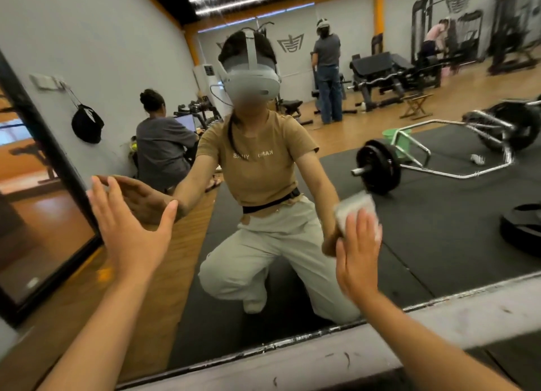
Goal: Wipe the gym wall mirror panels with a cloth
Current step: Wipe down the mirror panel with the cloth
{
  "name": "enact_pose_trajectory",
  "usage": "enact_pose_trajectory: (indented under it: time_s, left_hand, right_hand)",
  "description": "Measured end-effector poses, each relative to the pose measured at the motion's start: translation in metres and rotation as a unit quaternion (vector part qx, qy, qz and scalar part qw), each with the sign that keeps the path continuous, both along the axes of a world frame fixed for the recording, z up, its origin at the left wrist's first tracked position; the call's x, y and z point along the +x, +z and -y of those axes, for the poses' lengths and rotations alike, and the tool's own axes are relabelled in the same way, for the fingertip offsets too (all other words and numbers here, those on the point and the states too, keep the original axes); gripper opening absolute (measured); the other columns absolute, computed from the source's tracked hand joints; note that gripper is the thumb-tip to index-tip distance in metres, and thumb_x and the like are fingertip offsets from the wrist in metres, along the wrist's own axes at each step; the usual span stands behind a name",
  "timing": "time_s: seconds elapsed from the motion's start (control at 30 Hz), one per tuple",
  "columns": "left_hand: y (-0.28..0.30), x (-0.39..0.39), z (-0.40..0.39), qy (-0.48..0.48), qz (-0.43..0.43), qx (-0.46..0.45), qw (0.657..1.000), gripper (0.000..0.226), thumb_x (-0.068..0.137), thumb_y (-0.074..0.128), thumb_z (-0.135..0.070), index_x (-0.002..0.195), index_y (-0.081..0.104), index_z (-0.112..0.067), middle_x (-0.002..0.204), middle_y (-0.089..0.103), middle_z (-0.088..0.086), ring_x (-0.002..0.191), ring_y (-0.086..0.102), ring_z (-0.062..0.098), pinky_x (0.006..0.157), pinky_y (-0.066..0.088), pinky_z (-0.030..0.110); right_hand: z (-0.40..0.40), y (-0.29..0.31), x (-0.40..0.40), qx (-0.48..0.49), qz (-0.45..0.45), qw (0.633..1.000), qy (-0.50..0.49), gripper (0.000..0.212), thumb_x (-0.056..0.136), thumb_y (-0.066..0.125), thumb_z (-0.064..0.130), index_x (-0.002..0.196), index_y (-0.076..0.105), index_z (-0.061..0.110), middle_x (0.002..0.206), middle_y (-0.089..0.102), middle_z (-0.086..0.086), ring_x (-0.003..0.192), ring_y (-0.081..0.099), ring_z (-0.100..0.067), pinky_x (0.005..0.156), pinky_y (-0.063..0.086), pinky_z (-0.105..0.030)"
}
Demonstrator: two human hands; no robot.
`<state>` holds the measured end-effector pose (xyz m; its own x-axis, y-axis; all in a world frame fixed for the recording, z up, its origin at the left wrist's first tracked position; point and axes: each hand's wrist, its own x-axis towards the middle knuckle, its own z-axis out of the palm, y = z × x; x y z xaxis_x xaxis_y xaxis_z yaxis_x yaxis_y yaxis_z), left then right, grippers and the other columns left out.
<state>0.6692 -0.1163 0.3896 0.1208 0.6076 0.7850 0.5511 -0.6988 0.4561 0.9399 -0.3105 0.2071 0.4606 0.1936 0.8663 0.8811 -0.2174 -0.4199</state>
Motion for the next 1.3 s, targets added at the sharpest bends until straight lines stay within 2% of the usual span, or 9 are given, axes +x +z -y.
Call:
enact_pose_trajectory:
  time_s: [0.1, 0.17, 0.5, 0.67, 0.77, 0.83, 0.93, 1.17, 1.3]
  left_hand:
    - [-0.002, 0.000, -0.002, -0.005, 0.001, 0.009, 1.000, 0.102, 0.085, 0.069, -0.049, 0.158, 0.008, -0.012, 0.167, -0.005, 0.005, 0.153, -0.006, 0.022, 0.121, 0.000, 0.035]
    - [-0.003, 0.000, -0.002, -0.008, 0.002, 0.013, 1.000, 0.102, 0.085, 0.068, -0.049, 0.158, 0.007, -0.012, 0.166, -0.006, 0.006, 0.153, -0.007, 0.023, 0.120, -0.001, 0.035]
    - [-0.006, 0.001, -0.005, -0.013, 0.005, 0.030, 0.999, 0.103, 0.087, 0.067, -0.049, 0.158, 0.005, -0.010, 0.166, -0.006, 0.009, 0.152, -0.007, 0.026, 0.121, -0.003, 0.037]
    - [-0.009, 0.002, -0.010, -0.013, 0.009, 0.037, 0.999, 0.102, 0.088, 0.068, -0.049, 0.158, 0.004, -0.011, 0.166, -0.007, 0.009, 0.152, -0.008, 0.027, 0.123, -0.002, 0.041]
    - [-0.010, 0.002, -0.013, -0.018, 0.010, 0.047, 0.999, 0.101, 0.089, 0.067, -0.050, 0.158, 0.004, -0.010, 0.166, -0.006, 0.011, 0.152, -0.007, 0.029, 0.123, -0.002, 0.043]
    - [-0.011, 0.002, -0.014, -0.021, 0.012, 0.051, 0.998, 0.101, 0.089, 0.066, -0.051, 0.158, 0.004, -0.010, 0.166, -0.006, 0.012, 0.152, -0.007, 0.029, 0.122, -0.002, 0.043]
    - [-0.012, 0.002, -0.012, -0.020, 0.015, 0.045, 0.999, 0.102, 0.089, 0.065, -0.052, 0.158, 0.003, -0.011, 0.166, -0.006, 0.012, 0.152, -0.007, 0.028, 0.121, -0.003, 0.042]
    - [-0.011, 0.001, -0.009, -0.028, 0.013, 0.035, 0.999, 0.102, 0.088, 0.063, -0.057, 0.158, 0.002, -0.015, 0.166, -0.008, 0.007, 0.153, -0.009, 0.023, 0.122, -0.002, 0.045]
    - [-0.009, 0.002, -0.005, -0.029, 0.029, 0.039, 0.998, 0.103, 0.084, 0.057, -0.061, 0.158, 0.005, -0.013, 0.166, -0.005, 0.009, 0.153, -0.006, 0.025, 0.122, -0.001, 0.044]
  right_hand:
    - [0.022, -0.120, -0.020, -0.165, 0.016, 0.986, 0.031, 0.054, 0.109, 0.013, 0.035, 0.159, 0.004, 0.016, 0.167, -0.001, -0.005, 0.150, 0.012, -0.033, 0.124, -0.002, -0.041]
    - [0.028, -0.131, -0.015, -0.215, 0.026, 0.976, 0.026, 0.054, 0.109, 0.011, 0.036, 0.159, 0.003, 0.016, 0.167, -0.001, -0.005, 0.149, 0.014, -0.033, 0.123, -0.003, -0.039]
    - [-0.022, 0.128, 0.000, 0.053, 0.094, 0.994, 0.001, 0.050, 0.105, 0.030, 0.020, 0.154, 0.025, 0.010, 0.162, 0.016, -0.003, 0.152, 0.005, -0.021, 0.122, 0.003, -0.049]
    - [-0.026, -0.014, -0.021, -0.102, 0.172, 0.980, 0.021, 0.057, 0.104, 0.030, 0.022, 0.158, 0.014, 0.019, 0.166, 0.006, -0.003, 0.153, 0.008, -0.027, 0.122, 0.000, -0.049]
    - [0.002, -0.122, -0.027, -0.298, 0.264, 0.917, 0.020, 0.074, 0.091, 0.042, 0.020, 0.159, 0.012, 0.022, 0.166, 0.007, 0.001, 0.153, 0.006, -0.021, 0.123, 0.005, -0.046]
    - [0.011, -0.135, -0.029, -0.348, 0.276, 0.896, 0.017, 0.082, 0.084, 0.042, 0.018, 0.159, 0.009, 0.023, 0.166, 0.005, 0.004, 0.153, 0.004, -0.017, 0.120, 0.009, -0.044]
    - [0.000, -0.080, -0.025, -0.309, 0.260, 0.912, 0.066, 0.078, 0.087, 0.041, 0.016, 0.159, 0.010, 0.025, 0.166, 0.003, 0.007, 0.153, 0.006, -0.015, 0.120, 0.012, -0.042]
    - [-0.044, 0.140, -0.034, -0.021, 0.223, 0.974, 0.044, 0.050, 0.100, 0.044, 0.008, 0.149, 0.038, 0.009, 0.158, 0.027, -0.006, 0.150, 0.016, -0.022, 0.122, 0.010, -0.049]
    - [-0.054, 0.119, -0.048, -0.014, 0.223, 0.974, 0.032, 0.054, 0.098, 0.041, 0.006, 0.151, 0.033, 0.009, 0.162, 0.022, -0.007, 0.152, 0.012, -0.025, 0.122, 0.008, -0.050]
